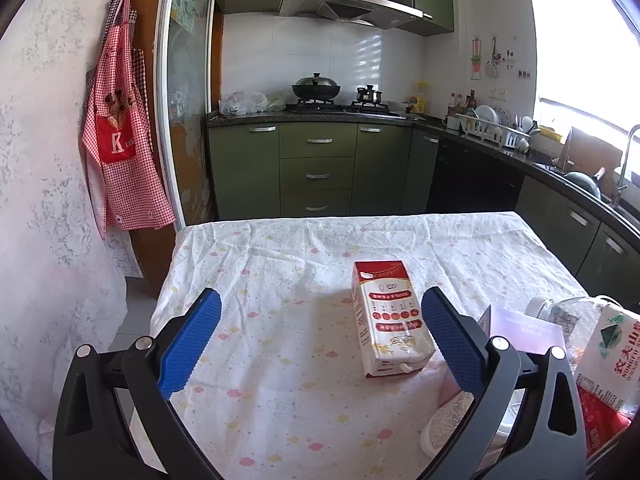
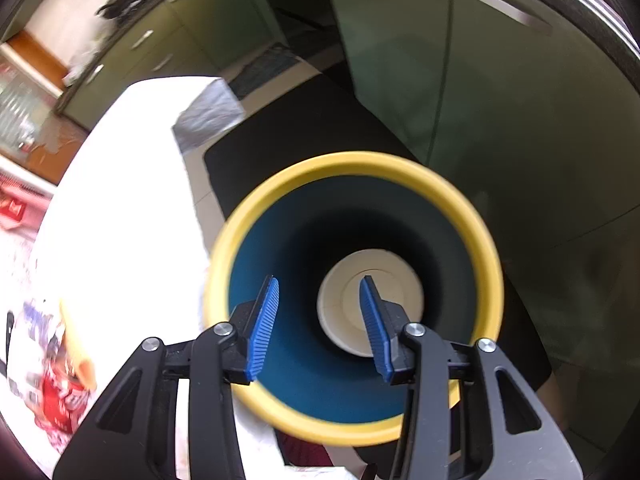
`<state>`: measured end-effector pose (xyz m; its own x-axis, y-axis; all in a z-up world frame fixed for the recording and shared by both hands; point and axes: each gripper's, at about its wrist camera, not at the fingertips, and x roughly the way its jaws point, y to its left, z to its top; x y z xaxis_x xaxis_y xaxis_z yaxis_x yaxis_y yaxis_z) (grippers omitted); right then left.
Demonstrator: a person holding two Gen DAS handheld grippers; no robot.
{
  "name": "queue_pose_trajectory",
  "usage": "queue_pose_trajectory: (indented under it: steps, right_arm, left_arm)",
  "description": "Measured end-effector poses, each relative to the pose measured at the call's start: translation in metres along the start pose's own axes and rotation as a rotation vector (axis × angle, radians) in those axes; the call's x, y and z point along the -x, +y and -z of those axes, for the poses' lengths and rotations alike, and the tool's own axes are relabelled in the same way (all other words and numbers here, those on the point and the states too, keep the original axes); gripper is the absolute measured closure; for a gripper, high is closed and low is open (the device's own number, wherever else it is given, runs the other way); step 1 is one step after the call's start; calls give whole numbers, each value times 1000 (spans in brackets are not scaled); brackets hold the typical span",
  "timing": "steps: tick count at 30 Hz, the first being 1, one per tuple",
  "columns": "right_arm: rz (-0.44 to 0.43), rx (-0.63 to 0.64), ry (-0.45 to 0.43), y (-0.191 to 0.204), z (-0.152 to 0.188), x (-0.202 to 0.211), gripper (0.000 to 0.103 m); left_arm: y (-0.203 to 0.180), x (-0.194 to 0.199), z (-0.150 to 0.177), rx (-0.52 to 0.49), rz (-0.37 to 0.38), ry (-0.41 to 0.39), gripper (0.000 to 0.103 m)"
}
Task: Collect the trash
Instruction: 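Carry the paper bowl over the yellow-rimmed bin and open the right tool, then grasp the red-and-white milk carton with the left tool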
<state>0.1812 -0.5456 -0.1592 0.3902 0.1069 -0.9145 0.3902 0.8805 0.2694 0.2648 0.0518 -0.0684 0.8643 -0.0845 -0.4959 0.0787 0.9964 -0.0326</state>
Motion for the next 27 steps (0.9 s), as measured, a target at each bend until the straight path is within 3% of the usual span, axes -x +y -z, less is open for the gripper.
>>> queue_pose_trajectory:
  steps: [7, 10, 14, 19, 27]
  right_arm:
    - [-25, 72, -12, 22, 18, 15, 60]
    - [-38, 81, -17, 28, 20, 19, 60]
    - [-60, 93, -19, 32, 21, 18, 60]
    - [-71, 108, -11, 35, 32, 17, 60]
    - [-76, 102, -1, 29, 37, 16, 59]
  left_arm:
    - [-17, 16, -23, -11, 48, 124, 4]
    - [-25, 3, -38, -34, 73, 276, 4]
    - [-27, -47, -52, 29, 146, 504, 4]
    - [-38, -117, -46, 35, 147, 735, 4]
    - [-52, -154, -28, 25, 70, 830, 17]
